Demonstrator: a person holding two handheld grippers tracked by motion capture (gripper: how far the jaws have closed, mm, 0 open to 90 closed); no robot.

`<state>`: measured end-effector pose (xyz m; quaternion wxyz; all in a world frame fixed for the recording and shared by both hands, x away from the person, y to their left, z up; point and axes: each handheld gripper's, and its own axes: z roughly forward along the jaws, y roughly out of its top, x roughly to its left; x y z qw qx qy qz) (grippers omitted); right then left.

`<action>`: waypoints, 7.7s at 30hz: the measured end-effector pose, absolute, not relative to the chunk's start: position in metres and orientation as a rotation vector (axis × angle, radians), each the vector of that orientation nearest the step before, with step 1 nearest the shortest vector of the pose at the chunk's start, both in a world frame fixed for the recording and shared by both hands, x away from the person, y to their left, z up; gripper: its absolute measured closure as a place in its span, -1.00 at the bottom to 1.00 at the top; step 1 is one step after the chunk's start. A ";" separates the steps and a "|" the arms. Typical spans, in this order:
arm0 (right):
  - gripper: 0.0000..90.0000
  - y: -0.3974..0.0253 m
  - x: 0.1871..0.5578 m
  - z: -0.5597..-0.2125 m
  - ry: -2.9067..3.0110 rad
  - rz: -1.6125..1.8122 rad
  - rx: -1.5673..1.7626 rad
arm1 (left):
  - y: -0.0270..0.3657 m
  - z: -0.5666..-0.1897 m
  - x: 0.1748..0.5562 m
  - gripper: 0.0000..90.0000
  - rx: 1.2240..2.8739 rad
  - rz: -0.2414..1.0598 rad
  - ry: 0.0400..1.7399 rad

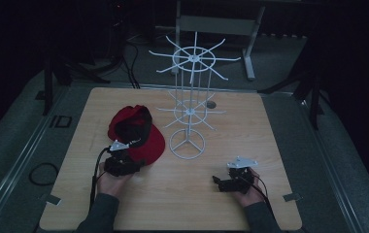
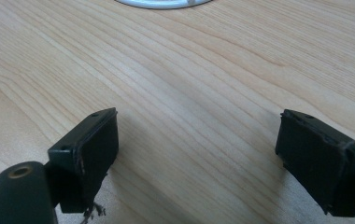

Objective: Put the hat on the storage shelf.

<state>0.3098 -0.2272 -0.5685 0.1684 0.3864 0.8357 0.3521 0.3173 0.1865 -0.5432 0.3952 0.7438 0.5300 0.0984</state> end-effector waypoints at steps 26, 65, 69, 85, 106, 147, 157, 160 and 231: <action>-0.71 -0.227 0.310 -0.568 2.377 1.001 1.101 | 0.174 -0.557 0.338 0.19 1.895 0.210 1.395; -0.71 -0.227 0.310 -0.568 2.376 1.001 1.099 | 0.171 -0.549 0.323 0.49 1.938 0.410 1.337; -0.71 -0.227 0.310 -0.568 2.377 1.002 1.099 | 0.171 -0.549 0.322 0.49 1.940 0.411 1.335; -0.71 -0.227 0.310 -0.568 2.377 1.001 1.098 | 0.179 -0.538 0.319 0.74 1.902 0.394 1.292; -0.71 -0.227 0.310 -0.568 2.377 1.001 1.098 | 0.187 -0.537 0.312 0.89 1.808 0.439 1.244; -0.71 -0.227 0.310 -0.568 2.377 1.001 1.100 | 0.213 -0.482 0.309 0.89 1.628 0.611 1.217; -0.71 -0.227 0.310 -0.568 2.375 1.003 1.102 | 0.215 -0.462 0.312 0.89 1.583 0.638 1.200; -0.71 -0.227 0.310 -0.568 2.376 1.002 1.097 | 0.215 -0.456 0.313 0.89 1.576 0.650 1.191; -0.71 -0.227 0.310 -0.568 2.377 1.001 1.100 | 0.223 -0.381 0.310 0.90 1.352 0.700 1.086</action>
